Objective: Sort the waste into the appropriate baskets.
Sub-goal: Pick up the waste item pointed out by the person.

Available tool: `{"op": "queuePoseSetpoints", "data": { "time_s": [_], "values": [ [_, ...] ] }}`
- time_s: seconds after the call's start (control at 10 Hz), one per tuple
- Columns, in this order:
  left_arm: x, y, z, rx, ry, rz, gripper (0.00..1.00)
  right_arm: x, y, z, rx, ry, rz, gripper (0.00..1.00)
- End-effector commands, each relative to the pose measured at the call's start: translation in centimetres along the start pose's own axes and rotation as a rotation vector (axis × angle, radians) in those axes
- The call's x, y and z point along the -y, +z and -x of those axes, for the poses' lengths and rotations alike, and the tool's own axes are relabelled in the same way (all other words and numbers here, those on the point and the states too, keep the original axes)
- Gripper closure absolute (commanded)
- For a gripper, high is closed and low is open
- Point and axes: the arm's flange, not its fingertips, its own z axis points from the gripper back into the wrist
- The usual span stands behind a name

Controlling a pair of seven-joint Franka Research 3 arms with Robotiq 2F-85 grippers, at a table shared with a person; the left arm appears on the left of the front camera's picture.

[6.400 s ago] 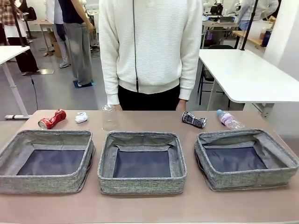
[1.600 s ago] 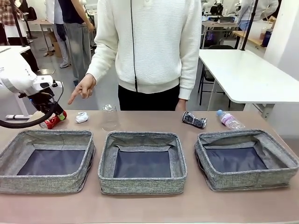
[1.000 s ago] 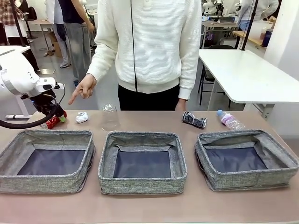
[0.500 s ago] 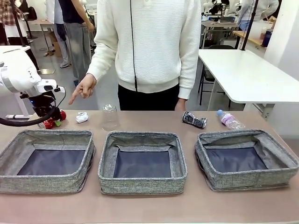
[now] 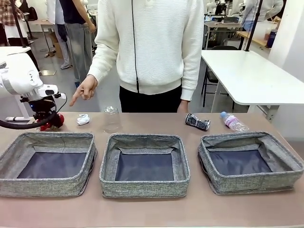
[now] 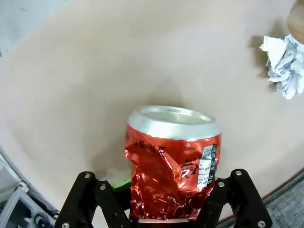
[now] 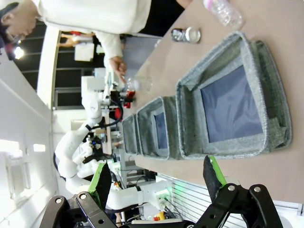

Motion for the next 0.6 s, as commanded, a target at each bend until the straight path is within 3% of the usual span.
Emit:
{"op": "queuePoseSetpoints", "data": {
  "time_s": [0.0,0.3,0.4,0.5],
  "values": [
    [-1.0,0.5,-0.2,-0.014,0.028,-0.010,1.00,-0.1,0.0,-0.3,0.005,0.024,-0.019,0.00],
    [-3.1,5.2,2.0,0.101,0.052,0.060,1.00,-0.1,0.0,-0.3,0.005,0.024,-0.019,0.00],
    [-1.6,9.9,3.9,0.169,0.016,0.175,1.00,-0.1,0.0,-0.3,0.005,0.024,-0.019,0.00],
    [0.0,14.8,6.9,0.195,0.104,0.227,1.00,-0.1,0.0,-0.3,0.005,0.024,-0.019,0.00]
  ]
}}
